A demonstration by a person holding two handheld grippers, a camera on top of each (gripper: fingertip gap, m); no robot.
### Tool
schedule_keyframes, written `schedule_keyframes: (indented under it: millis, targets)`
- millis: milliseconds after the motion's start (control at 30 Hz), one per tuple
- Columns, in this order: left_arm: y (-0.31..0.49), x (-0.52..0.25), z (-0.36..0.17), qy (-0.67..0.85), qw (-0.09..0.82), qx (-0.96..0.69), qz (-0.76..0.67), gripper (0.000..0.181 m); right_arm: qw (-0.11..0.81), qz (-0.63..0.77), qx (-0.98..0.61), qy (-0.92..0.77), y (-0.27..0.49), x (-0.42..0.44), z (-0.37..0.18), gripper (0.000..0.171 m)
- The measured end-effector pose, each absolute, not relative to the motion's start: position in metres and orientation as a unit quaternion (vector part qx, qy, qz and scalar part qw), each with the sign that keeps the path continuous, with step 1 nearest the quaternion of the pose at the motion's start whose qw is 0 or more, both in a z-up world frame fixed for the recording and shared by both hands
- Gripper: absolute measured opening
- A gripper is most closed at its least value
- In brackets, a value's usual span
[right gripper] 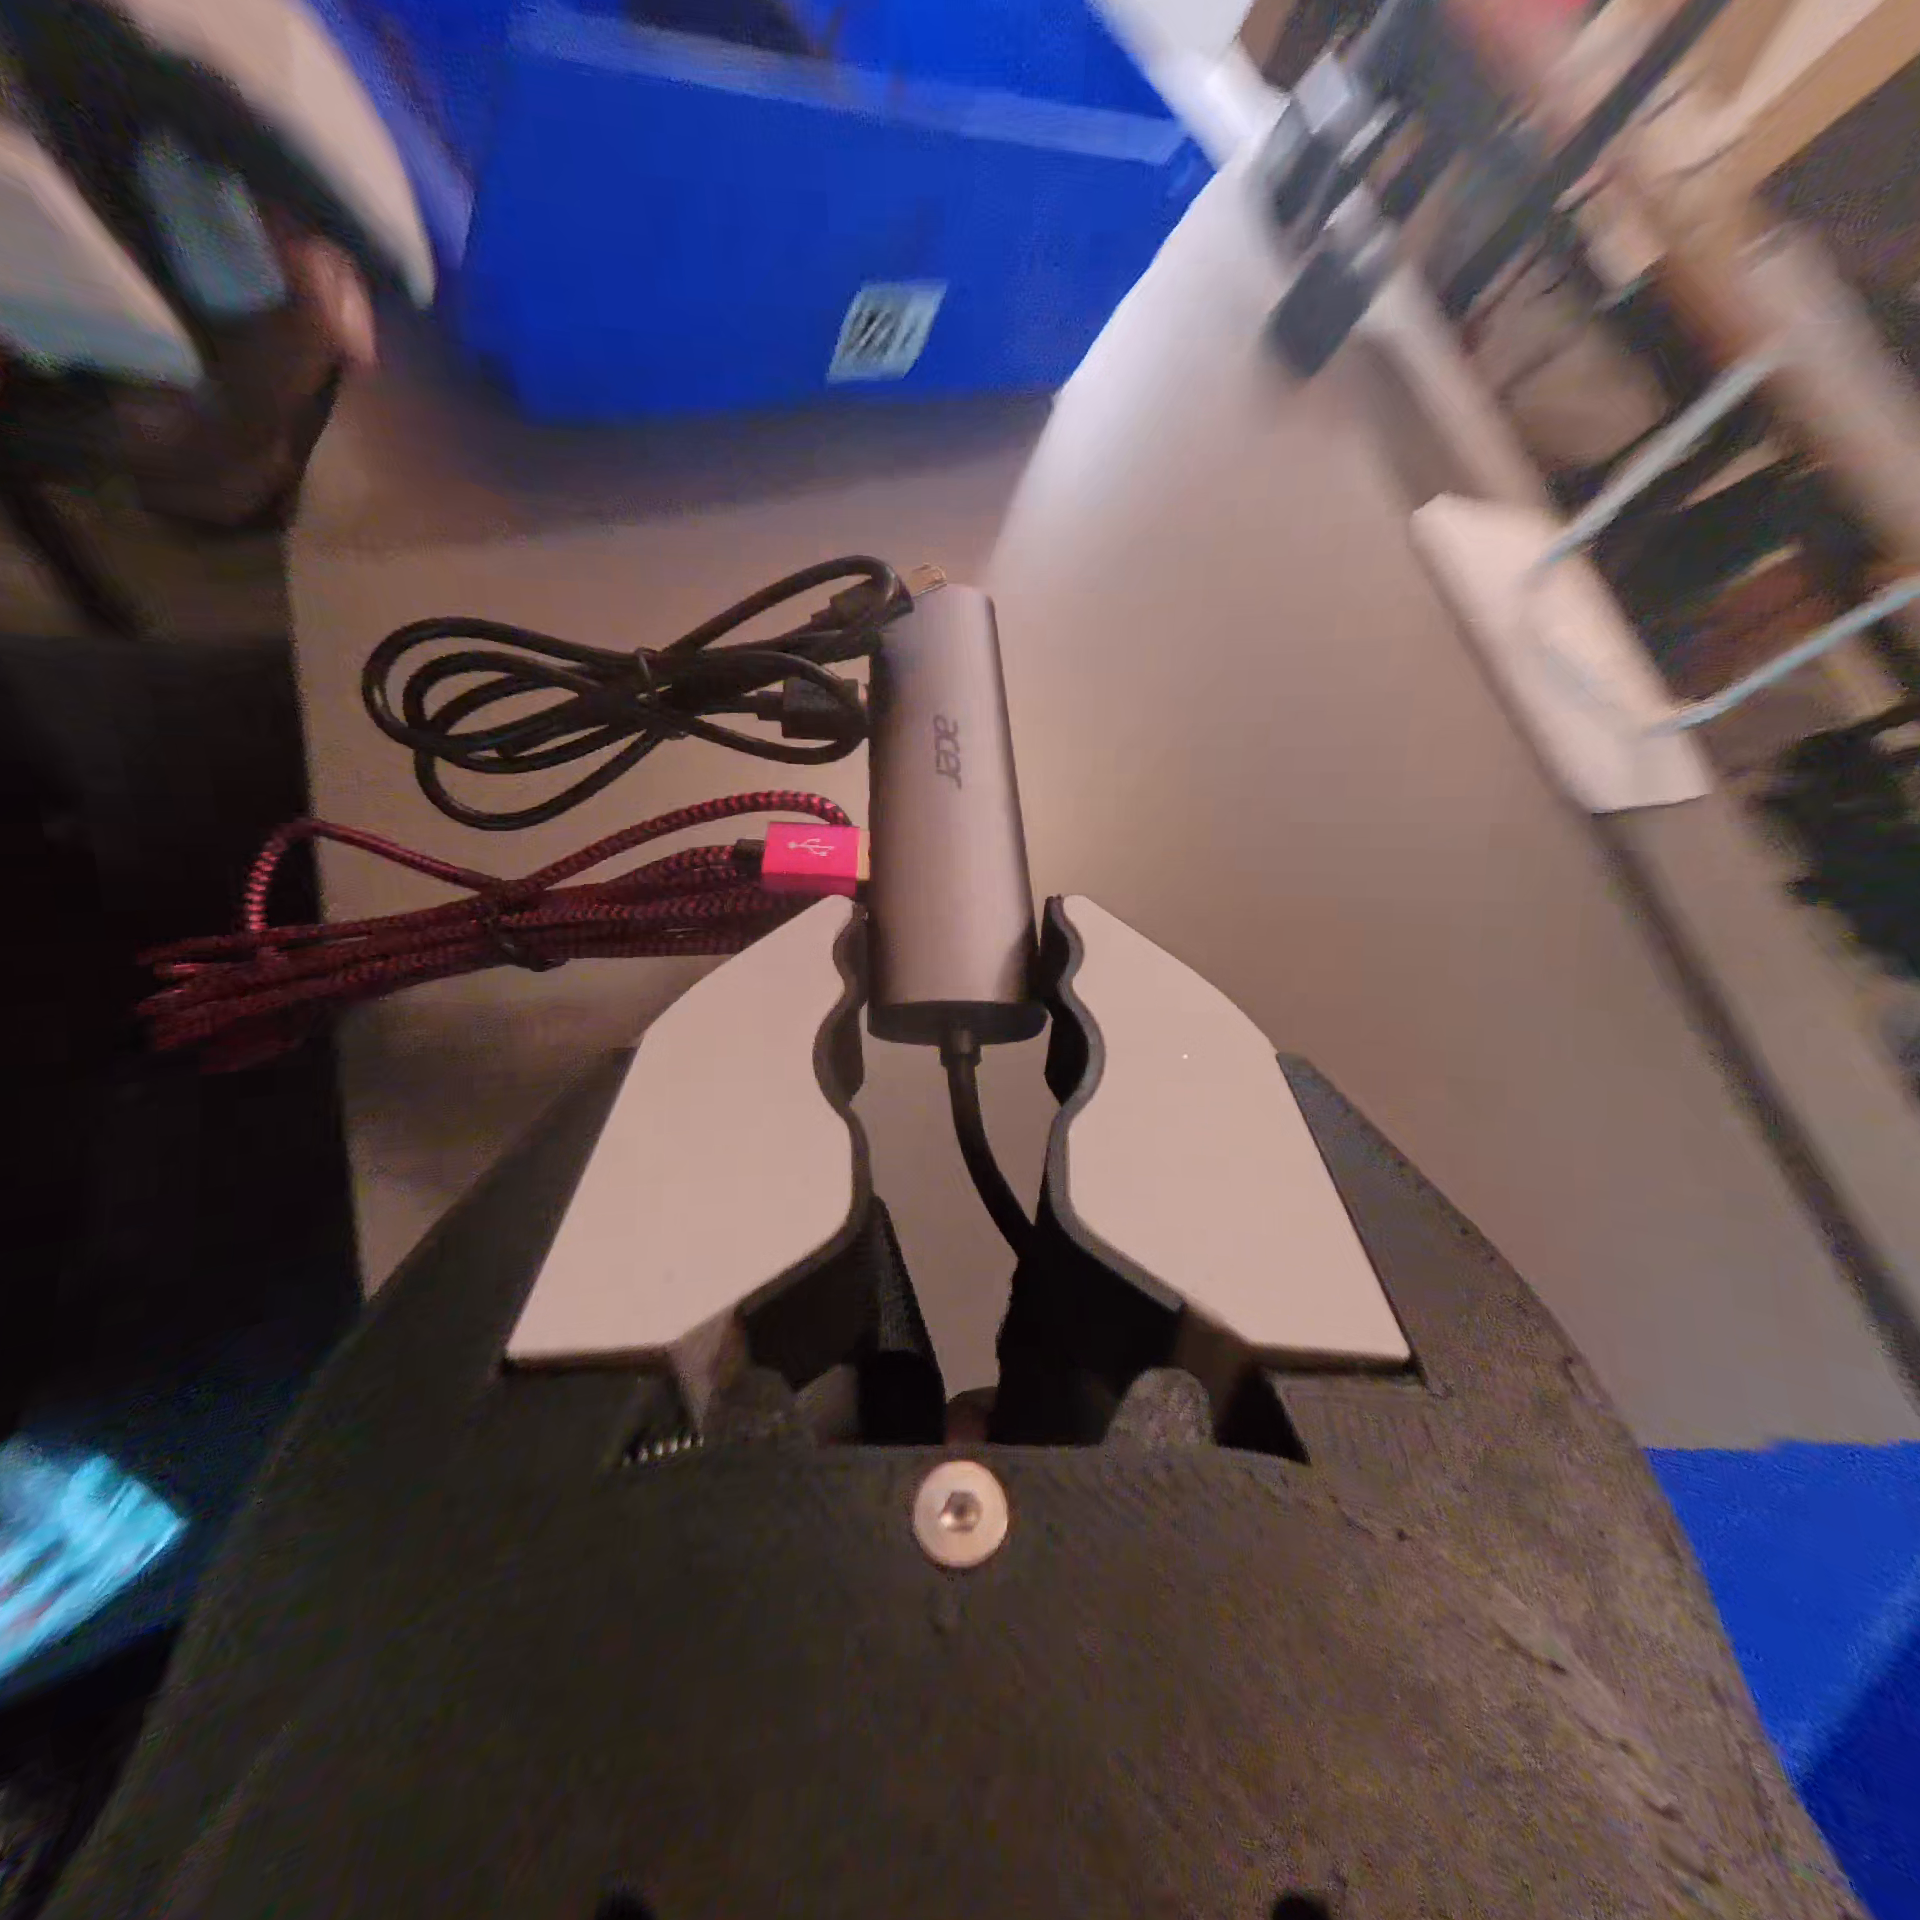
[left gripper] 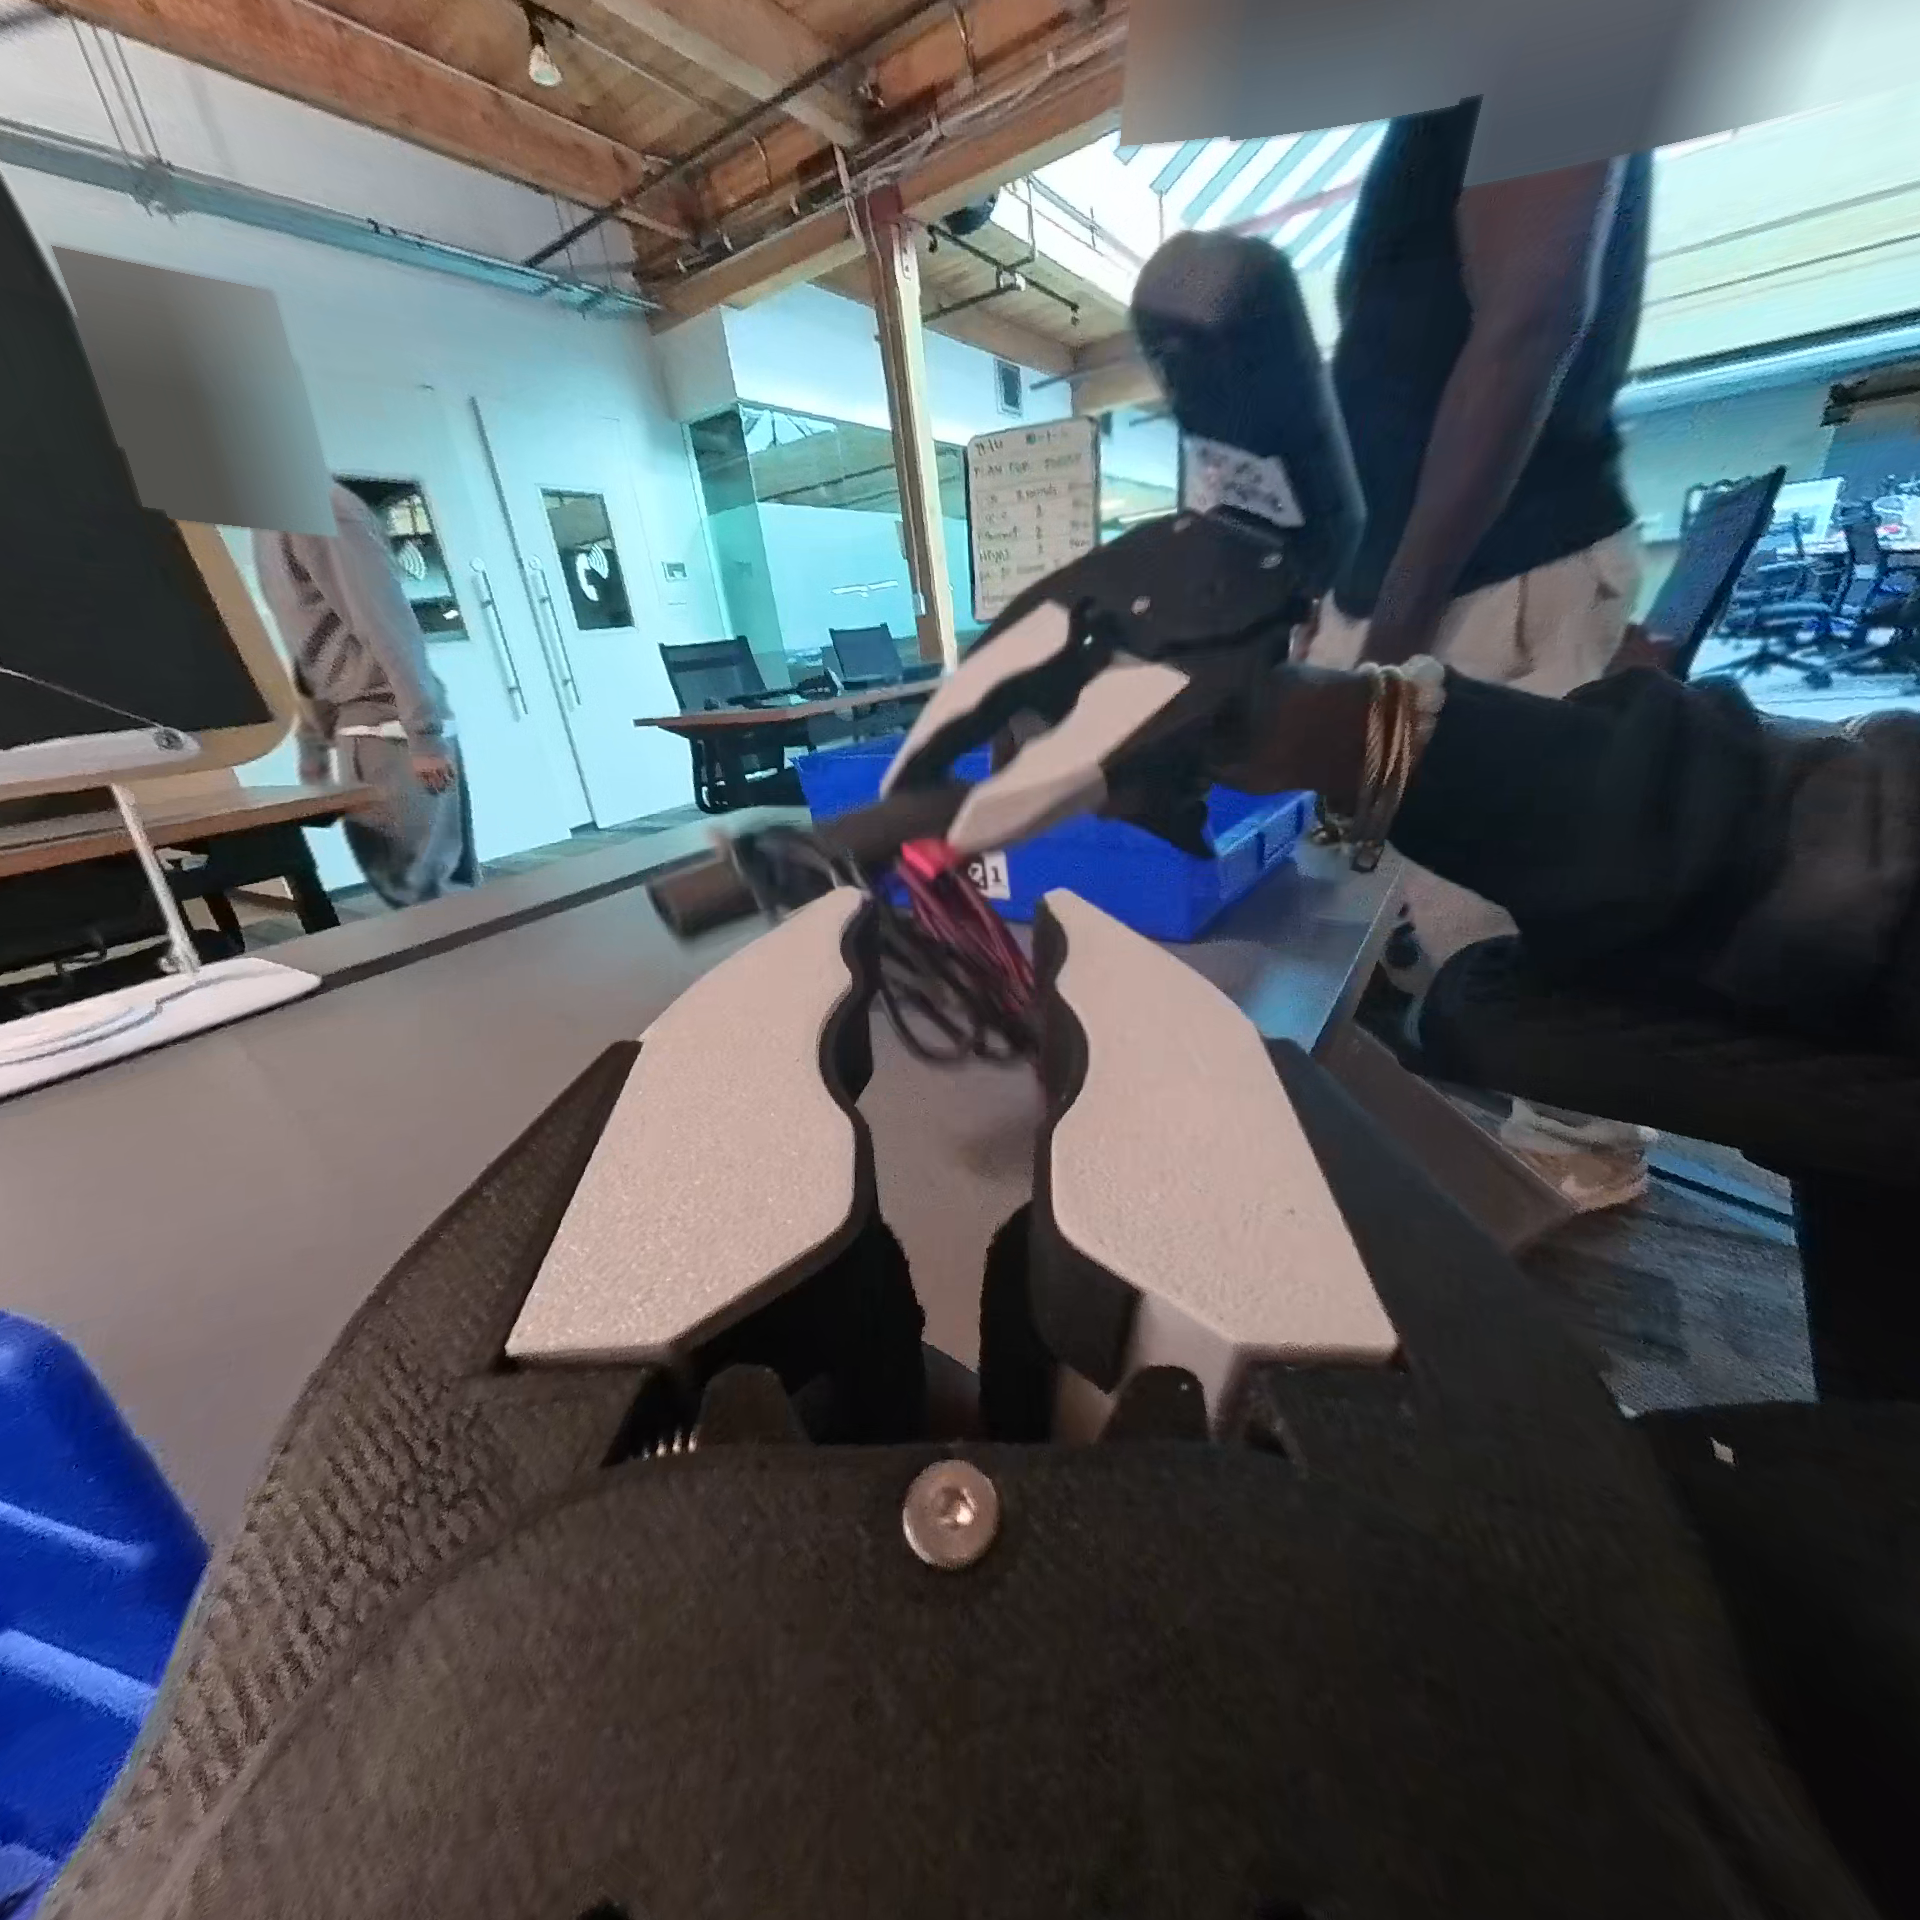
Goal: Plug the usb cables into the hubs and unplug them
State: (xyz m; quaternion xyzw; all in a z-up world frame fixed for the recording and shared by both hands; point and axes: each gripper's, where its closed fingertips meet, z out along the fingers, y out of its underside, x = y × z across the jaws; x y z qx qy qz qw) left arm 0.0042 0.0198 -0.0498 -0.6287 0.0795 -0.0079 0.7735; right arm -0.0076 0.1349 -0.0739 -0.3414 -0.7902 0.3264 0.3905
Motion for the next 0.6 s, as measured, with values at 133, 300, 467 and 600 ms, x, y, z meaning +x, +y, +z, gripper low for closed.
schedule_keyframes:
  millis: [133, 300, 467, 600]
  targets:
    - [0.019, 0.006, -0.047, 0.090, 0.778, -0.622, 0.001, 0.027, 0.525, 0.342, -0.335, -0.704, 0.159, -0.009, 0.005, 0.031]
    - [0.019, 0.012, -0.048, 0.109, 0.776, -0.621, 0.007, 0.028, 0.645, 0.337, -0.379, -0.572, 0.222, 0.012, 0.115, 0.031]
    - [0.019, 0.013, -0.049, 0.112, 0.775, -0.622, 0.009, 0.028, 0.686, 0.393, -0.466, -0.397, 0.298, 0.062, 0.151, 0.031]
    - [0.019, 0.015, -0.049, 0.117, 0.774, -0.622, 0.007, 0.028, 0.636, 0.455, -0.549, -0.293, 0.360, 0.087, 0.102, 0.031]
